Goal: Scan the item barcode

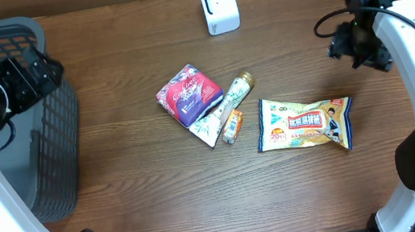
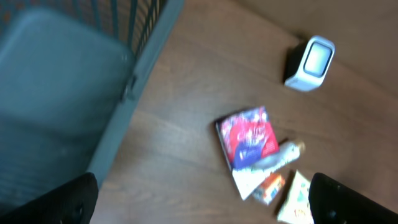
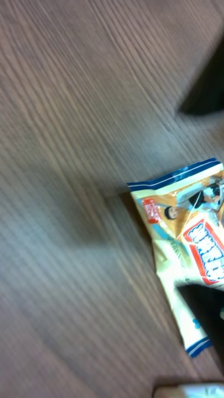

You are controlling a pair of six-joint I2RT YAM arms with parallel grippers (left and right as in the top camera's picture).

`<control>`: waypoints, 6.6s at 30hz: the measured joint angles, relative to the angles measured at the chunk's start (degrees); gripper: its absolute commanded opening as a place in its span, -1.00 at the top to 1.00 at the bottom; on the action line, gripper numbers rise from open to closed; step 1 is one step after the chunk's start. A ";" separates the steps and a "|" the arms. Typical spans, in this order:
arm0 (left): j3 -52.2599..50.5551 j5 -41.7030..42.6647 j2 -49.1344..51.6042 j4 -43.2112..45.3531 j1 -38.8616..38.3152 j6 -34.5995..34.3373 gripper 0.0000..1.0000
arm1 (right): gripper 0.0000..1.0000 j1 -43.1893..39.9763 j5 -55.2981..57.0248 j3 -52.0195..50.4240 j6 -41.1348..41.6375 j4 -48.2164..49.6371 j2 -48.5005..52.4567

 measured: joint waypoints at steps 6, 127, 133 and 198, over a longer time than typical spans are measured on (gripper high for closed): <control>0.00 0.04 0.00 0.33 0.00 -1.05 -0.99 | -1.00 -0.09 -0.02 0.00 0.11 0.52 -0.04; -62.34 5.77 4.33 57.31 -45.40 -35.30 -0.79 | -1.00 -1.66 -16.11 -19.41 -8.41 10.43 -0.20; -62.34 4.24 4.33 56.41 -45.40 -34.97 -0.96 | -1.00 -2.40 -25.66 -31.30 -11.15 21.55 -0.11; -62.34 2.54 4.33 48.39 -45.42 -32.74 -0.92 | 0.93 20.96 18.27 -5.09 15.96 -11.91 -2.08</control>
